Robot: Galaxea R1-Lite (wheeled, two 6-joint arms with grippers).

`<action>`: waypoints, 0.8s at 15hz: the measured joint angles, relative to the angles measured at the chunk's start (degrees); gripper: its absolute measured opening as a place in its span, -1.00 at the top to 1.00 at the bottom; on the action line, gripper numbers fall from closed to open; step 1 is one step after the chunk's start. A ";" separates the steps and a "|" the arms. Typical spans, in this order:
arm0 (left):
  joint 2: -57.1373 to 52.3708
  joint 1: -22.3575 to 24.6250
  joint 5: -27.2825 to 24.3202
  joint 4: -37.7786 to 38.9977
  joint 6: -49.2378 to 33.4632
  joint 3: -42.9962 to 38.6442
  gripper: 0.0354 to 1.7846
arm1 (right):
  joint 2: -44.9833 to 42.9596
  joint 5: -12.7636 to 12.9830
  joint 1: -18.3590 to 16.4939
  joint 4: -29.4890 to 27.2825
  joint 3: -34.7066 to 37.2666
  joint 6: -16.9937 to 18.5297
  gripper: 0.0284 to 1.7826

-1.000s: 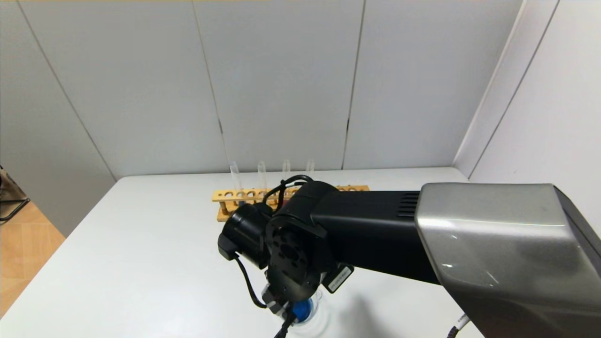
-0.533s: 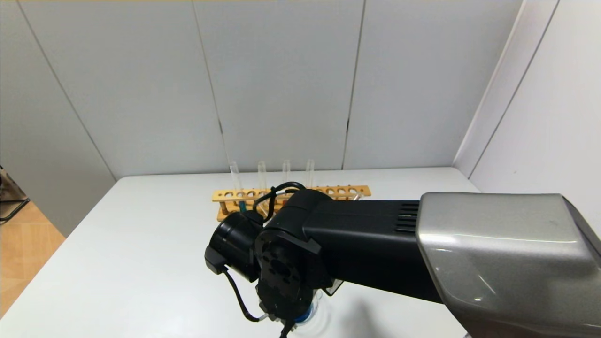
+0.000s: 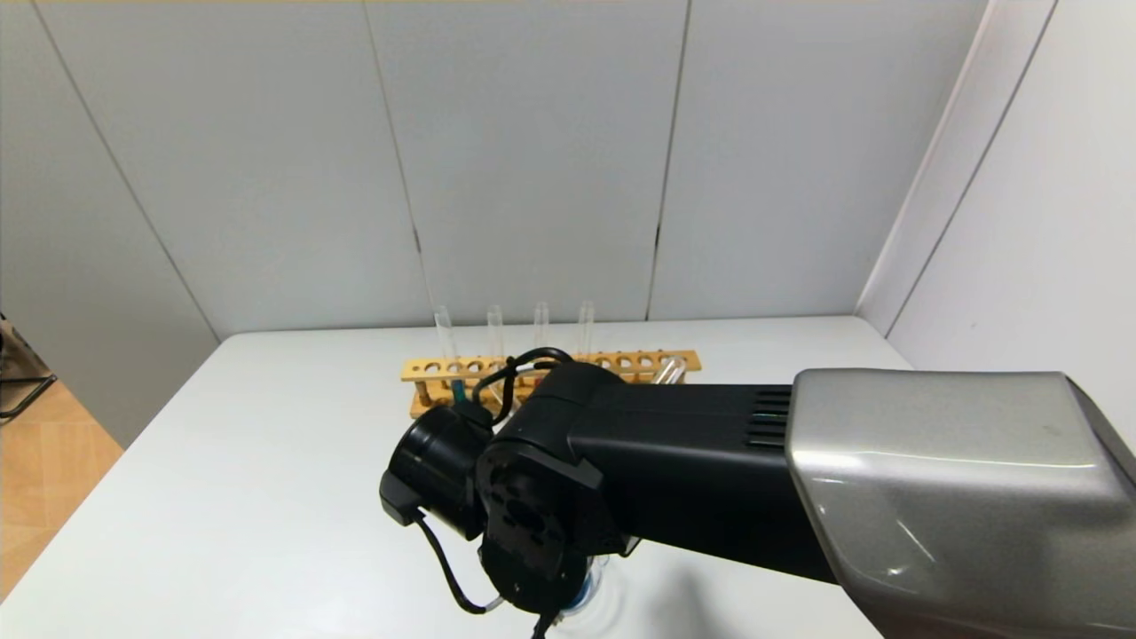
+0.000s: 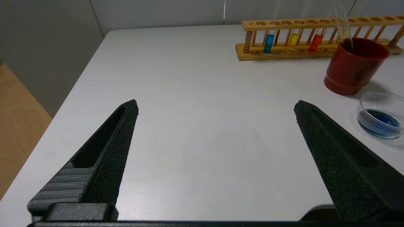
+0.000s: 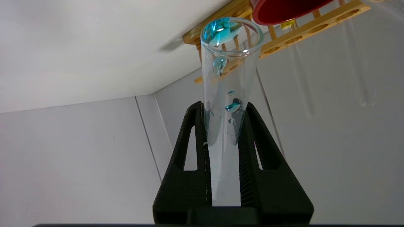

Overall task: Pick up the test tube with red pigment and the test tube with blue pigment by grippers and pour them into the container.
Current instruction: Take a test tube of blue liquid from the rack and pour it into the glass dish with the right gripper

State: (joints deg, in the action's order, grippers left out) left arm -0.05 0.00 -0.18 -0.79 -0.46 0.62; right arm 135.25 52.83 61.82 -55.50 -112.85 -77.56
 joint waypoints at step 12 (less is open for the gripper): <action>0.00 0.00 0.00 0.02 0.02 0.00 -0.96 | -0.20 5.71 1.63 0.55 0.00 -3.17 0.65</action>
State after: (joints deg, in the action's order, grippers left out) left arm -0.05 0.00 -0.18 -0.77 -0.44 0.62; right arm 135.06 58.54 63.45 -54.96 -112.85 -80.73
